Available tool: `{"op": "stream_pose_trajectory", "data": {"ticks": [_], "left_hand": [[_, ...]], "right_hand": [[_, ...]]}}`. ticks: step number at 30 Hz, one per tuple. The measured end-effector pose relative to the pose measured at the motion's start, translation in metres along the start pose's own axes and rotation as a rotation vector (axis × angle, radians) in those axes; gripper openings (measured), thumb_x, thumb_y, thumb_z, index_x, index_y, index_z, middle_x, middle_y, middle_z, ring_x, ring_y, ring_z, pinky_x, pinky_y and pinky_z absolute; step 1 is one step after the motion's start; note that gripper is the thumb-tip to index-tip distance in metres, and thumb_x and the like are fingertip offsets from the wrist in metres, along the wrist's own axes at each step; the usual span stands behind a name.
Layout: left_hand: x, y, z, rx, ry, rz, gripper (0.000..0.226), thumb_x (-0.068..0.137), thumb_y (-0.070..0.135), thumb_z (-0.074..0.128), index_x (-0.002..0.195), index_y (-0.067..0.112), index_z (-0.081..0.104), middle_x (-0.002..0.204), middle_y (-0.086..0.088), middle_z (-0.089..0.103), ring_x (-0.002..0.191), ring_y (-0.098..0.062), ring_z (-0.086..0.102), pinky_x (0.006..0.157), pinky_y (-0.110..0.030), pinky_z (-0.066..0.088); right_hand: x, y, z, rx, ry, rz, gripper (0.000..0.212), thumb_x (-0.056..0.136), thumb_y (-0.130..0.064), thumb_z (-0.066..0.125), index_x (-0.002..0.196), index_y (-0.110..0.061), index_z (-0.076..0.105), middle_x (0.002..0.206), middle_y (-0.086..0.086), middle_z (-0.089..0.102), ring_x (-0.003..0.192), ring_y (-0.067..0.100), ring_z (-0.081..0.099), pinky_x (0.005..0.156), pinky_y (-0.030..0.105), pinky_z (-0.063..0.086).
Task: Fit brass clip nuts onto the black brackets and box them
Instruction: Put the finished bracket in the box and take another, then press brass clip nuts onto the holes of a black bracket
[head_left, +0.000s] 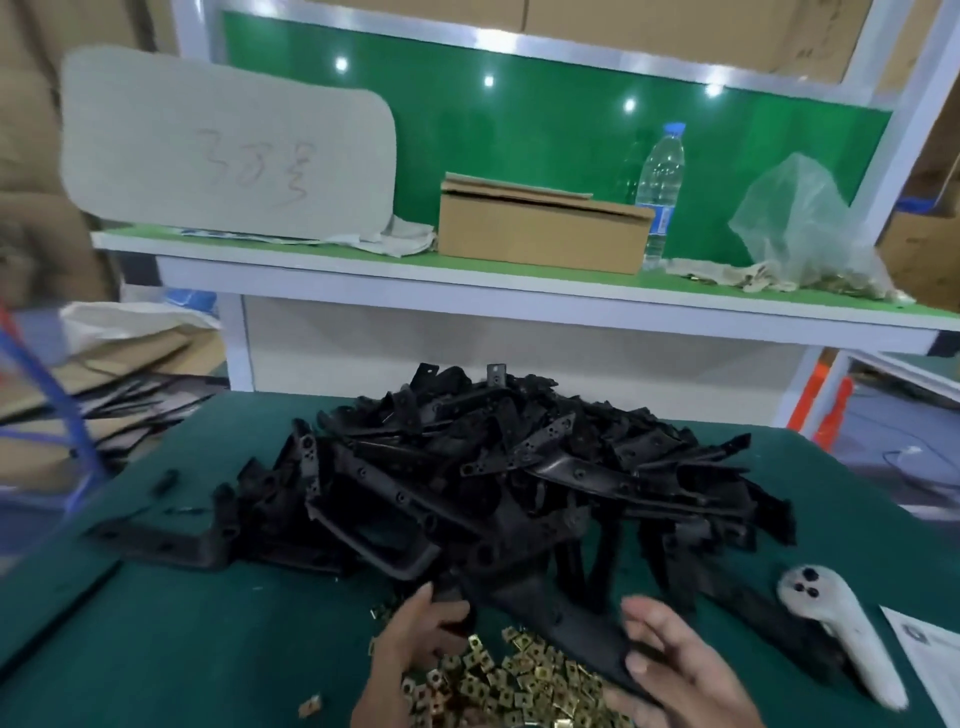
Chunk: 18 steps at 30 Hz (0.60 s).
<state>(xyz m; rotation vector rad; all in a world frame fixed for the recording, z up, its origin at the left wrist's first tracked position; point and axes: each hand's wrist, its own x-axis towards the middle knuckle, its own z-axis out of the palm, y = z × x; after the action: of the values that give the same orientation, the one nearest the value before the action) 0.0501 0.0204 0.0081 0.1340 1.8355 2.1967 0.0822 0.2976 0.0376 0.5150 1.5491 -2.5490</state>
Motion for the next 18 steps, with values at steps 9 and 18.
{"op": "stream_pose_trajectory", "data": {"ticks": [9,18], "left_hand": [[-0.005,-0.007,0.002,0.129,0.427,0.343,0.06,0.076,0.071,0.071,0.127,0.041,0.06,0.092,-0.024,0.057,0.078,-0.027,0.056,0.074,-0.042,0.047],[0.002,-0.021,-0.008,-0.049,0.502,0.301,0.01,0.093,0.027,0.052,0.087,0.035,0.054,0.094,0.006,0.054,0.082,-0.009,0.051,0.072,-0.034,0.043]], "right_hand": [[-0.006,0.023,0.039,-0.505,-0.518,-0.076,0.028,0.071,-0.014,0.081,0.096,-0.014,0.068,0.09,-0.005,0.069,0.082,0.01,0.064,0.076,0.02,0.046],[0.013,0.048,0.032,-1.446,-0.422,-0.595,0.054,0.083,-0.077,0.048,0.134,-0.062,0.039,0.138,-0.044,0.033,0.133,-0.017,0.026,0.104,0.015,0.028]]}}
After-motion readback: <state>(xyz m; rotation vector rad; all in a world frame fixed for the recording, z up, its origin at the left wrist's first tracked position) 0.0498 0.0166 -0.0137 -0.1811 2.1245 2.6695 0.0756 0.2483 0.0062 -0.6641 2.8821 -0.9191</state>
